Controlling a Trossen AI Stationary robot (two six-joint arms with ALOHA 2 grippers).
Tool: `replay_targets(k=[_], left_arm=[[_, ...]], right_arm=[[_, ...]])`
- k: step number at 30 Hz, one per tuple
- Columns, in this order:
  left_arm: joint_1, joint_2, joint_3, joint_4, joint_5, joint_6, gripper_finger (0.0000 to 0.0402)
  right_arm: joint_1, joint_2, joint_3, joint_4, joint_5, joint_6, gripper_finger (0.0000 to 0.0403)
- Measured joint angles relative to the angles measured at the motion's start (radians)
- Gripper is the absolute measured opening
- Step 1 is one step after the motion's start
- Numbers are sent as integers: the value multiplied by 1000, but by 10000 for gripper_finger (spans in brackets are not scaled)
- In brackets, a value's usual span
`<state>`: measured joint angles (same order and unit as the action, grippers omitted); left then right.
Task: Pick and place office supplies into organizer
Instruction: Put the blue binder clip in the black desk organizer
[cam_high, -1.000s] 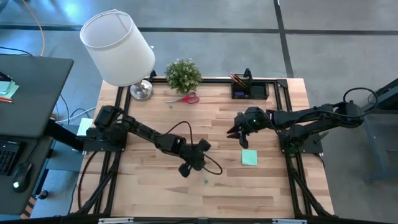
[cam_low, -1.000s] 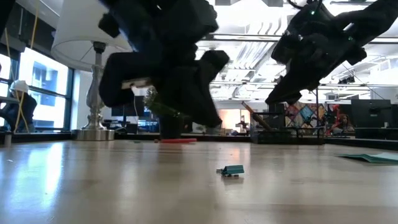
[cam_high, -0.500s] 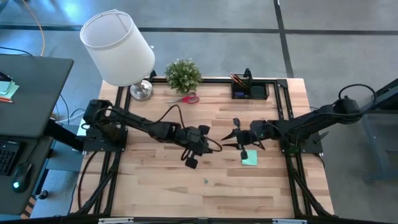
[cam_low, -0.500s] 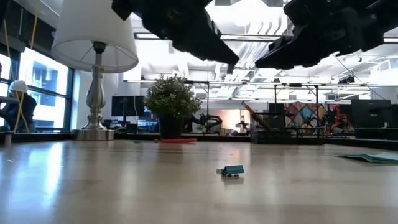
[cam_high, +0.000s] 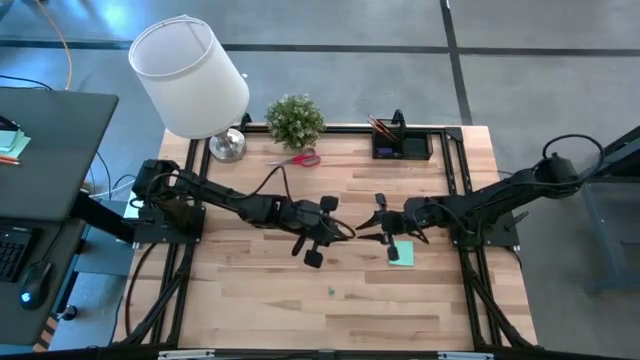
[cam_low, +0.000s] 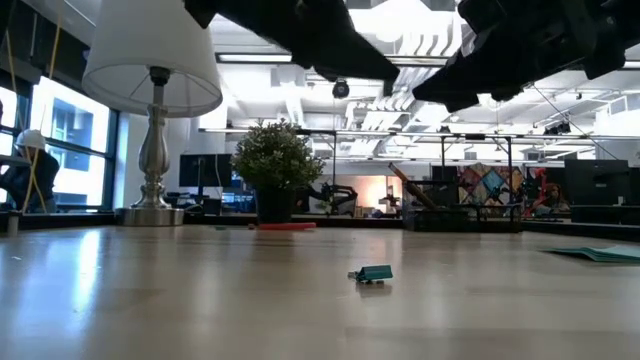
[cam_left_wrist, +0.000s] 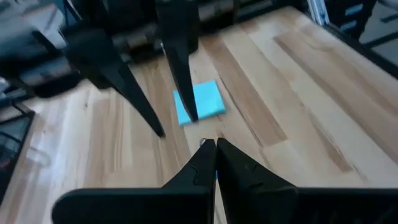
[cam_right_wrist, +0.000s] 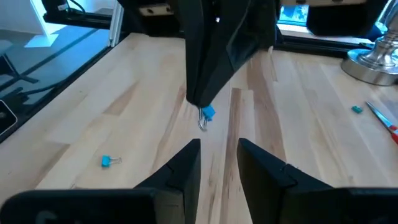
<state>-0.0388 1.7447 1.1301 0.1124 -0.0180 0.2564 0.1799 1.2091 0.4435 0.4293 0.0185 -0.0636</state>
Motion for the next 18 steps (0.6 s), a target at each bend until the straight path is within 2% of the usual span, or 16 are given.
replay_targets(k=[7,18], left_arm=[[0,0,0,70,-1,0,0],[0,0,0,71,-70,8,0]], right_arm=[[0,8,0,13,36,-23,96],[0,8,0,55,-15,-24,96]])
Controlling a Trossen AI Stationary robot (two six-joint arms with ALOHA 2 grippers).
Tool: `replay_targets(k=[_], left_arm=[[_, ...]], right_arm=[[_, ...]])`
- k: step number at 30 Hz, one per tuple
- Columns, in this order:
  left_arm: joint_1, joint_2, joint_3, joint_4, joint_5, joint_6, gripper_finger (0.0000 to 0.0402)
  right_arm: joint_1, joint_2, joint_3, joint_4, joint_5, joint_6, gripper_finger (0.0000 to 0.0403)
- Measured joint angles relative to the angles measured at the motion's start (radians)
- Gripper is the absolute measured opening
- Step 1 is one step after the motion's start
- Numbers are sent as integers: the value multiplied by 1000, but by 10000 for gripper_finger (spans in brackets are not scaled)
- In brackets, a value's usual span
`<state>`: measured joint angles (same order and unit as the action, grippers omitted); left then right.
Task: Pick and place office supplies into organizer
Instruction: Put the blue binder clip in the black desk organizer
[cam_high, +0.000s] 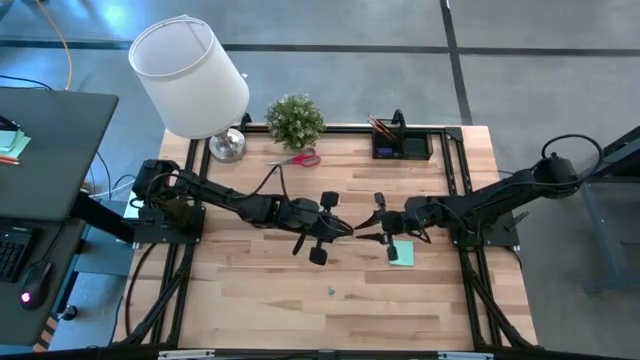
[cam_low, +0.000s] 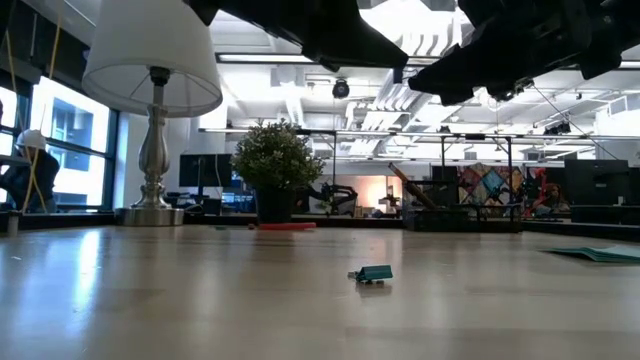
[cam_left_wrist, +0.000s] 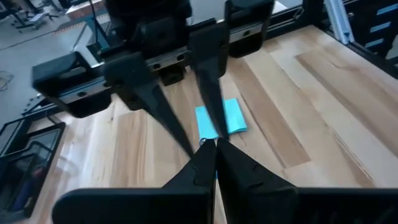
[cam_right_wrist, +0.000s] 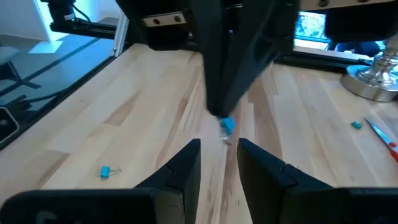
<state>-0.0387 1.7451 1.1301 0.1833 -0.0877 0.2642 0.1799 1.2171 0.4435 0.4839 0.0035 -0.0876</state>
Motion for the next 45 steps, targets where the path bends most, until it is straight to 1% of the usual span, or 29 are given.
replay_targets(k=[9,13,21,28,32,34,38,40,42,45], left_arm=[[0,0,0,2,-3,0,0],[0,0,0,2,-3,0,0],[0,1,0,9,-3,0,0],[0,1,0,25,-3,0,0],[0,1,0,15,-3,1,1],[0,1,0,-2,-19,19,1],[0,1,0,-42,-110,26,7],[0,1,0,-61,-165,5,14],[0,1,0,-76,-209,-53,23],[1,1,0,-97,-245,-141,34]], right_arm=[[0,0,0,15,15,-22,92],[0,0,0,26,15,-30,72],[0,0,0,25,0,-53,6],[0,0,0,19,25,-72,2],[-1,0,0,-31,95,-71,1],[-4,0,0,-77,171,-70,1],[-44,0,-1,-161,370,-70,1],[-87,-1,-1,-178,431,-70,1],[-154,-1,-1,-196,439,-70,1],[-293,-1,-1,-236,382,-39,1]])
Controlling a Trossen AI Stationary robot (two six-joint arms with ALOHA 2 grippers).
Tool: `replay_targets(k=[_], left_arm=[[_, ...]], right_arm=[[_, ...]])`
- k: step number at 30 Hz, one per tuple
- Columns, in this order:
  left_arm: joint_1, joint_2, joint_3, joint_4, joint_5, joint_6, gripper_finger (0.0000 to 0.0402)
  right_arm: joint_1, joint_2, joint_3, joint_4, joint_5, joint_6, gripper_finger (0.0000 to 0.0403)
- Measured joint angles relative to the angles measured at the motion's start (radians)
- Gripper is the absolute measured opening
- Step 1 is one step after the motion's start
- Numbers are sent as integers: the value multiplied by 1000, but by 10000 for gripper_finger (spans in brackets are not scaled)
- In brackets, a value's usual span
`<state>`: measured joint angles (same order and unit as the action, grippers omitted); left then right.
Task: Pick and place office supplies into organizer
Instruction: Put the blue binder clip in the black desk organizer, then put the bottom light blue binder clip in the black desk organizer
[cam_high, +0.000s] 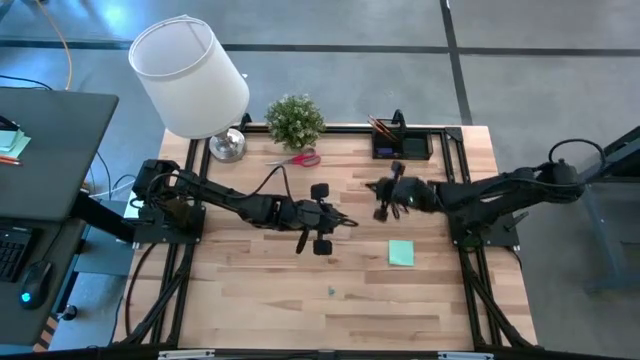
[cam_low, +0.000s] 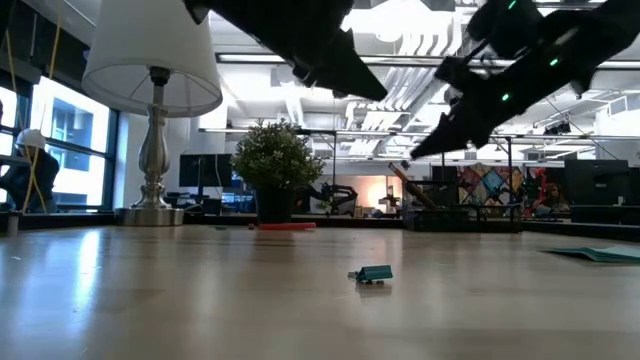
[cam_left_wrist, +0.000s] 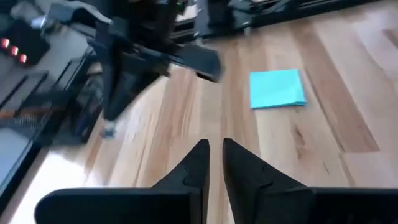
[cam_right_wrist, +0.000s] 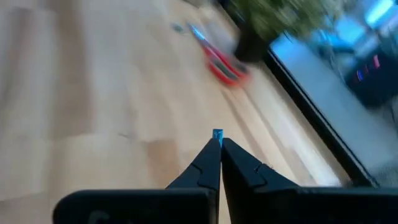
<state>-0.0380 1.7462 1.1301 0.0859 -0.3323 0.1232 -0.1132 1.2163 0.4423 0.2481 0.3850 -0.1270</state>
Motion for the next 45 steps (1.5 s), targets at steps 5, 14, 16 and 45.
replay_targets(k=[5,14,16,45], left_arm=[[-2,0,0,-39,7,-35,45],[-2,0,0,-67,53,-52,41],[-2,0,0,-67,53,-52,40],[-2,0,0,-132,504,-10,40]], right_arm=[[-283,0,0,-49,-185,70,0],[-626,0,0,-42,-390,75,0],[-666,0,0,-42,-393,75,0],[-769,0,0,-43,-556,123,131]])
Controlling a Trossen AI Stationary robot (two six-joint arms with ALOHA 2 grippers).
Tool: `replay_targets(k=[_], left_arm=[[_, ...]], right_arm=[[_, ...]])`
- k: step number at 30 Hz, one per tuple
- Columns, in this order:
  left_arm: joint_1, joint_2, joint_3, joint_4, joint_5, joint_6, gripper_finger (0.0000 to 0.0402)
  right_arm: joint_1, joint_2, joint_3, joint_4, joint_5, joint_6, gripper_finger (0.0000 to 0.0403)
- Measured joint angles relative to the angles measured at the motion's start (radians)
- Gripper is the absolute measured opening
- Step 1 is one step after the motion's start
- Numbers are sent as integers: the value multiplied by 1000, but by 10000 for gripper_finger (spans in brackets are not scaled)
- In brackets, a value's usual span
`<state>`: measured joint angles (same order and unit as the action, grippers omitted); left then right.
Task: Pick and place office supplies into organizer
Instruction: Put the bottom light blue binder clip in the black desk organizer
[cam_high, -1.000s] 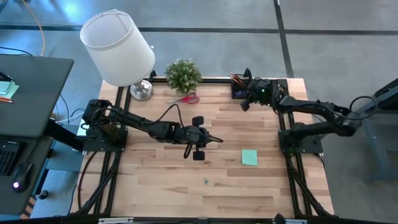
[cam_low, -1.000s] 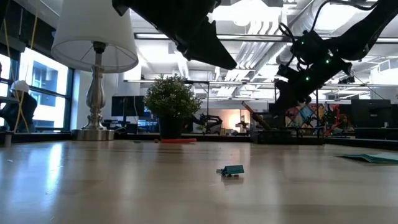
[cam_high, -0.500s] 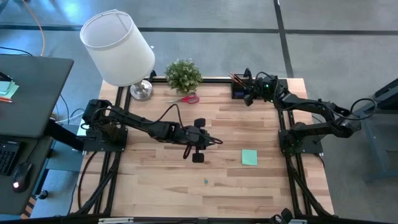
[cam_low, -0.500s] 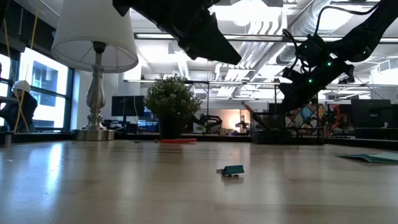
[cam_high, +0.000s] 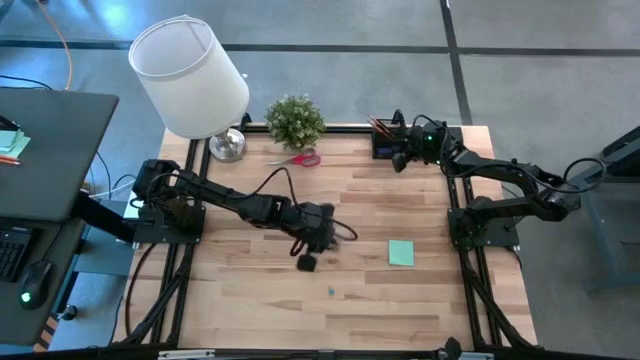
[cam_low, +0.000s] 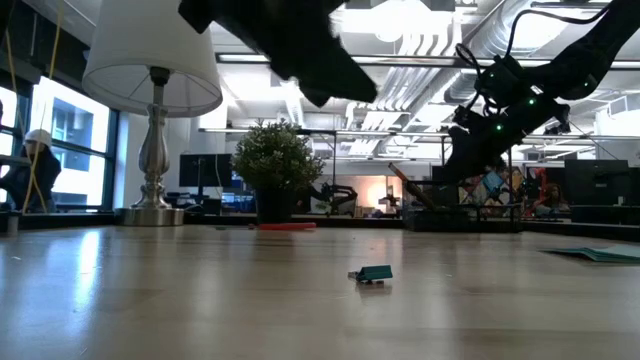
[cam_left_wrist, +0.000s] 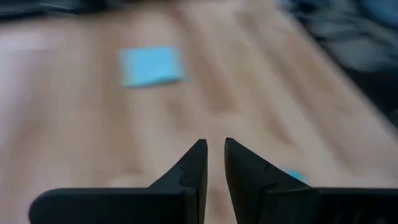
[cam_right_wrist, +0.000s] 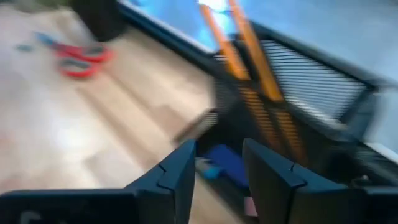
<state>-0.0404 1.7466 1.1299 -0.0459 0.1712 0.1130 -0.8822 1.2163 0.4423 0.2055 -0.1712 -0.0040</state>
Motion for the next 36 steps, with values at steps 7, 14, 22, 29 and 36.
replay_targets(k=[7,14,22,29,36], left_arm=[[-63,0,0,-126,136,207,40],[-164,42,0,-7,72,429,40],[-168,159,-2,35,116,497,40],[-170,201,2,119,90,549,40],[-169,300,97,26,152,607,51]], right_arm=[[76,0,0,-44,-209,53,138],[256,0,0,-155,-227,67,138],[455,0,0,-180,-234,149,138],[654,0,0,-188,-222,194,138],[777,0,0,-190,-115,251,138]])
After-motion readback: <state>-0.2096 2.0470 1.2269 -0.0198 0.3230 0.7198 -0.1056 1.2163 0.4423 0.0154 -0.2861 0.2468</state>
